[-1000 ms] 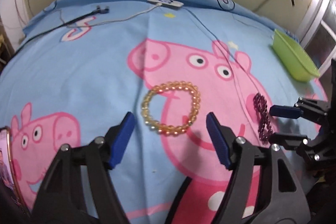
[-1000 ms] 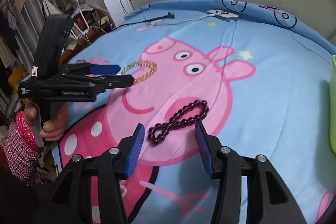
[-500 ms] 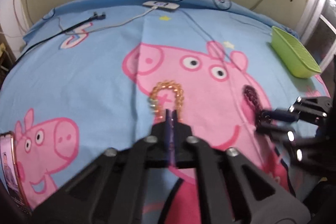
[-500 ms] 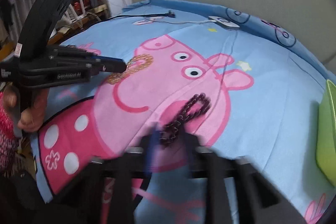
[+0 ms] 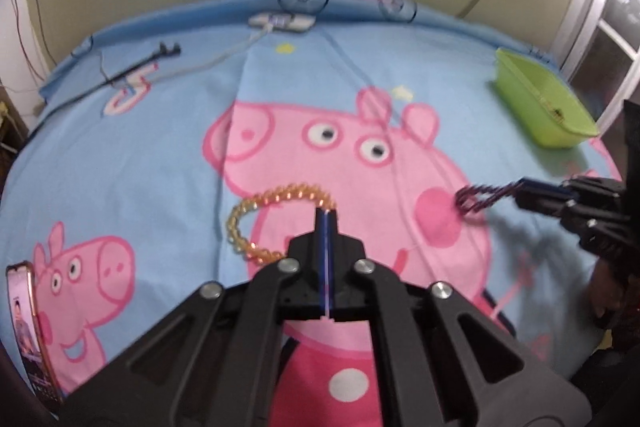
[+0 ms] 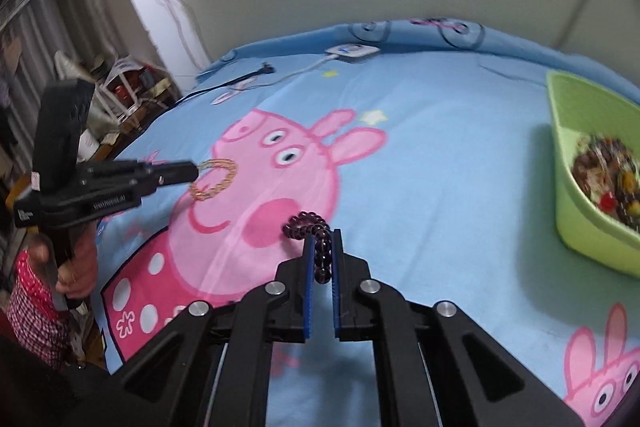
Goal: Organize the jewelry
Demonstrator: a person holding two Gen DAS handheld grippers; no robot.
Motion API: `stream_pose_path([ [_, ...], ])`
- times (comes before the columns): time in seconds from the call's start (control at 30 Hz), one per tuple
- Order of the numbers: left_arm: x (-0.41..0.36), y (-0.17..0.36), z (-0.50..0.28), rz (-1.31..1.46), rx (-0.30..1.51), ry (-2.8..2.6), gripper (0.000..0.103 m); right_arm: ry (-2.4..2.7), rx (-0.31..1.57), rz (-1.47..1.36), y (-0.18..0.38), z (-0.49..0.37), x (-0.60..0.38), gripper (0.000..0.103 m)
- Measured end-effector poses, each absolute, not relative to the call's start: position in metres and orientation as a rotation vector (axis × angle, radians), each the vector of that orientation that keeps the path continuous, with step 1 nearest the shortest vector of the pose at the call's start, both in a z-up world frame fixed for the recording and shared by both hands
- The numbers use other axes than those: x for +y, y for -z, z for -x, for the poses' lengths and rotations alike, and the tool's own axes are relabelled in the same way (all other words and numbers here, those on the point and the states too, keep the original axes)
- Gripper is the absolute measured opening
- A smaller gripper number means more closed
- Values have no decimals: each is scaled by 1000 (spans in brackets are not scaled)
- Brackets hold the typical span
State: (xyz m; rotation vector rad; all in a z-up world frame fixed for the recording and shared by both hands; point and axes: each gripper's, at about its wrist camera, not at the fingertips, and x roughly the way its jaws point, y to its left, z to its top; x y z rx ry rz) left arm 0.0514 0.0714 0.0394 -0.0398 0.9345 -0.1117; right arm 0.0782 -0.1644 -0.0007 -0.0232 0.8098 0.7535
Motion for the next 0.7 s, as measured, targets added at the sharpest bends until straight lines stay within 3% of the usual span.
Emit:
stream_pose_path([
  [0.17,69,-23,-55,-17,969,41,1,-753,842,-17,12,-83,-170,0],
  [0.33,68,-15,-54,-75,970,-27,15,-755,856,-41,17,-88,-171,0],
  [0.7,66,-12,-53,-98,953,-48,16,-771,869,-67,19,-90,-174,0],
])
